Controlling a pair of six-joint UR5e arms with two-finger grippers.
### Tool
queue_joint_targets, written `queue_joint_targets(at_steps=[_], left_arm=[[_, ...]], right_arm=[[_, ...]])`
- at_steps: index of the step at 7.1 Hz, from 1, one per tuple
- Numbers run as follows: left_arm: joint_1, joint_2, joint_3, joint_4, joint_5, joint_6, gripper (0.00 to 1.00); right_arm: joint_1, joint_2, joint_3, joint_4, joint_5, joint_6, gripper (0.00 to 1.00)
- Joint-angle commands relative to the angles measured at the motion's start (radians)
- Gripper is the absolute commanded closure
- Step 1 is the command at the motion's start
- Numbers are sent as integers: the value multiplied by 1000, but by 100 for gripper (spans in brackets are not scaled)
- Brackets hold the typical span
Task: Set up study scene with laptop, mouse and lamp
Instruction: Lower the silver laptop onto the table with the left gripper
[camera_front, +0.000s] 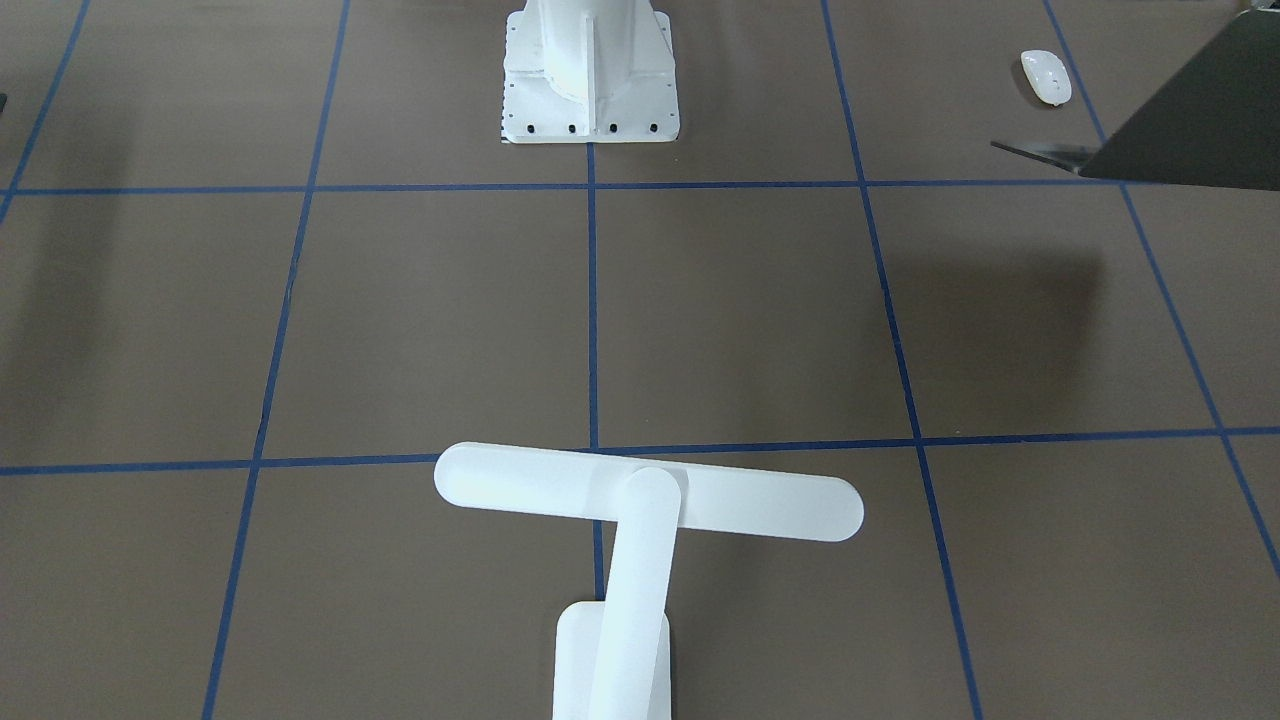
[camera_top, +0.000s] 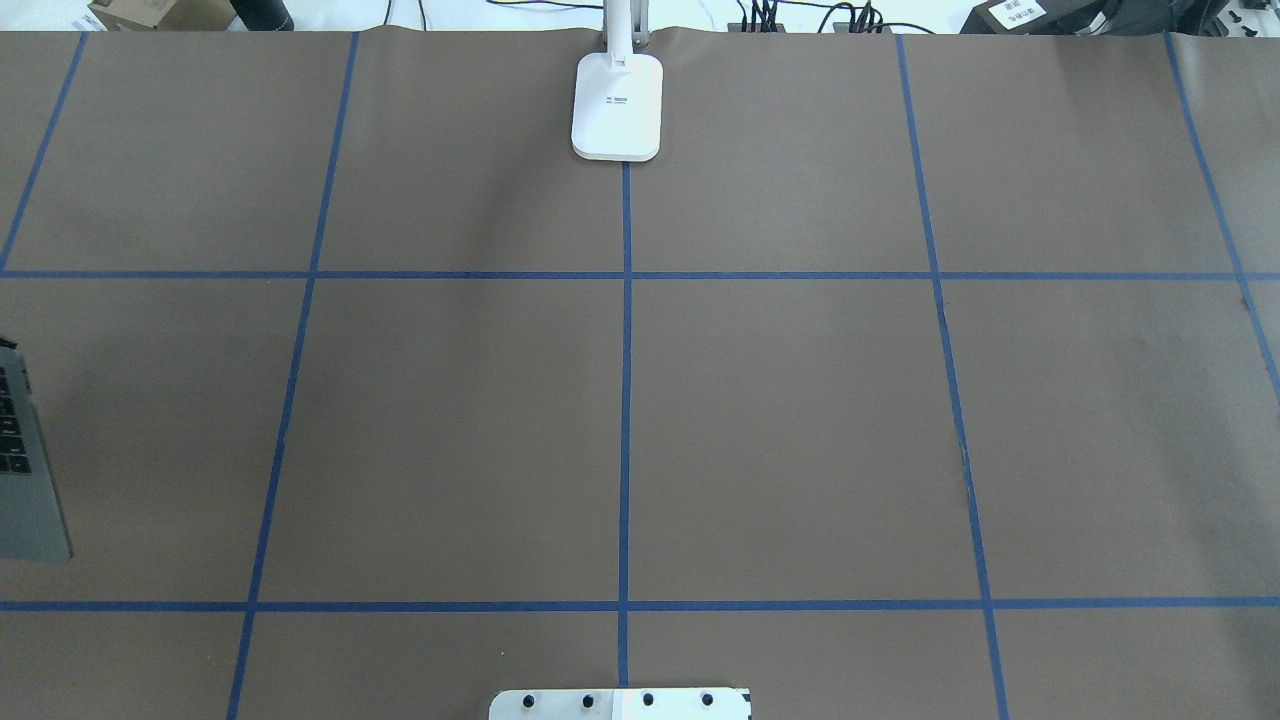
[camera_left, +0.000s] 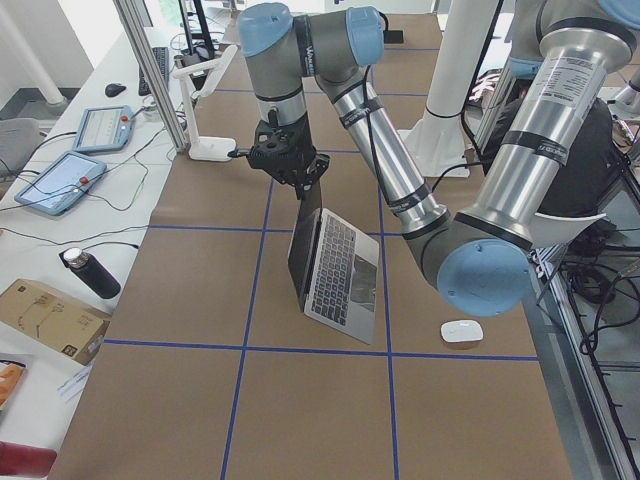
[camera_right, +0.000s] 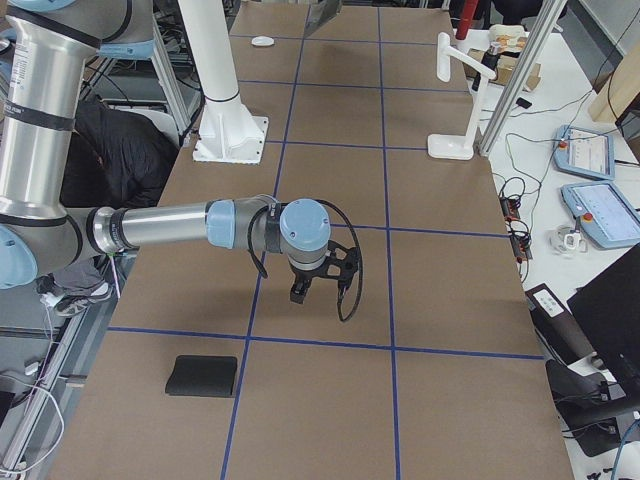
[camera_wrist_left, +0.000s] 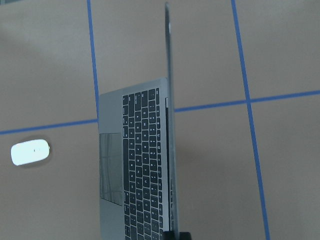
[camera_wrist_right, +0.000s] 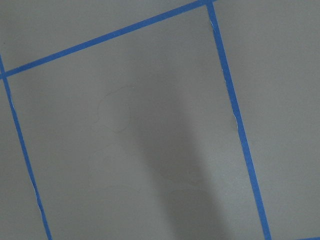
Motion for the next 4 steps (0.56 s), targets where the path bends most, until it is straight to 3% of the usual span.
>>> queue_joint_targets(at_steps=[1,4], left_arm=[[120,-80,-22,5,-37,-210,100],[271,-111,-22,-32,-40,-326,100]], right_arm=[[0,7,-7,0,0,3,0],[-2,9,-15,0,3,3,0]])
